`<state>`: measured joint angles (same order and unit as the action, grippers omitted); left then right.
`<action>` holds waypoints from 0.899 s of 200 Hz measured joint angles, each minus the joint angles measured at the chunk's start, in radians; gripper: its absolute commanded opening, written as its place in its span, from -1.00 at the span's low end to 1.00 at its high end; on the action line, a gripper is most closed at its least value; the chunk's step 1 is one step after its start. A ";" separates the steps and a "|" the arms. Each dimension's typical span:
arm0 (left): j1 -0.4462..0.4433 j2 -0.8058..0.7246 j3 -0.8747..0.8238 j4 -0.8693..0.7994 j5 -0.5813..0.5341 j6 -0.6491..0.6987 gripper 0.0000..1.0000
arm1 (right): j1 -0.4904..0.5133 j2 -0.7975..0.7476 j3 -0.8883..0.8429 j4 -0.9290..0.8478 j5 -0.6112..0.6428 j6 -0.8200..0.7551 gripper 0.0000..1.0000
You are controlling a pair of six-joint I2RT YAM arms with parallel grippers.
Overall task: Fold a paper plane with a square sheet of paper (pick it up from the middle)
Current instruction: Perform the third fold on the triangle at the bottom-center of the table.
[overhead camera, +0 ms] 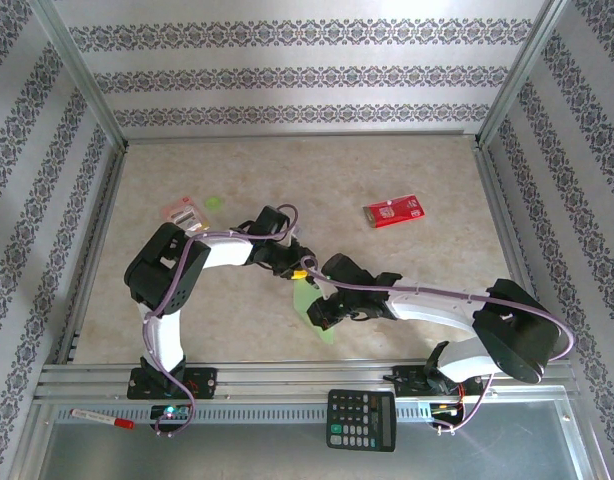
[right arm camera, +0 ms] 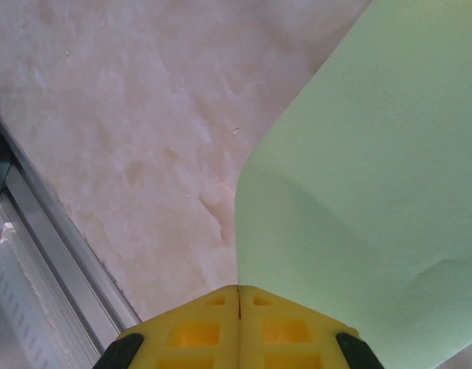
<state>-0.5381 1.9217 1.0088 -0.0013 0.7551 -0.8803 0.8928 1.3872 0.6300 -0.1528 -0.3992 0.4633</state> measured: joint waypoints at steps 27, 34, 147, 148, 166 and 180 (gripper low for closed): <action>0.002 0.000 0.000 -0.007 0.000 0.029 -0.36 | -0.021 0.001 0.000 -0.012 -0.012 0.000 -0.96; 0.002 0.000 0.000 -0.008 0.000 0.036 -0.36 | -0.027 0.003 0.000 -0.016 -0.014 0.000 -0.95; 0.002 0.002 0.000 -0.015 0.000 0.077 -0.38 | -0.145 0.095 0.059 -0.102 -0.037 -0.038 -0.92; 0.002 0.002 0.000 -0.015 0.001 0.077 -0.38 | -0.145 0.095 0.060 -0.103 -0.037 -0.038 -0.92; 0.002 0.002 0.000 -0.016 0.000 0.081 -0.37 | -0.150 0.120 0.071 -0.111 -0.037 -0.047 -0.92; 0.002 0.002 0.000 -0.016 0.001 0.084 -0.38 | -0.151 0.130 0.076 -0.114 -0.037 -0.050 -0.92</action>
<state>-0.5365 1.9236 1.0088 -0.0177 0.7559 -0.7963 0.7414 1.5177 0.7063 -0.2672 -0.4362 0.4137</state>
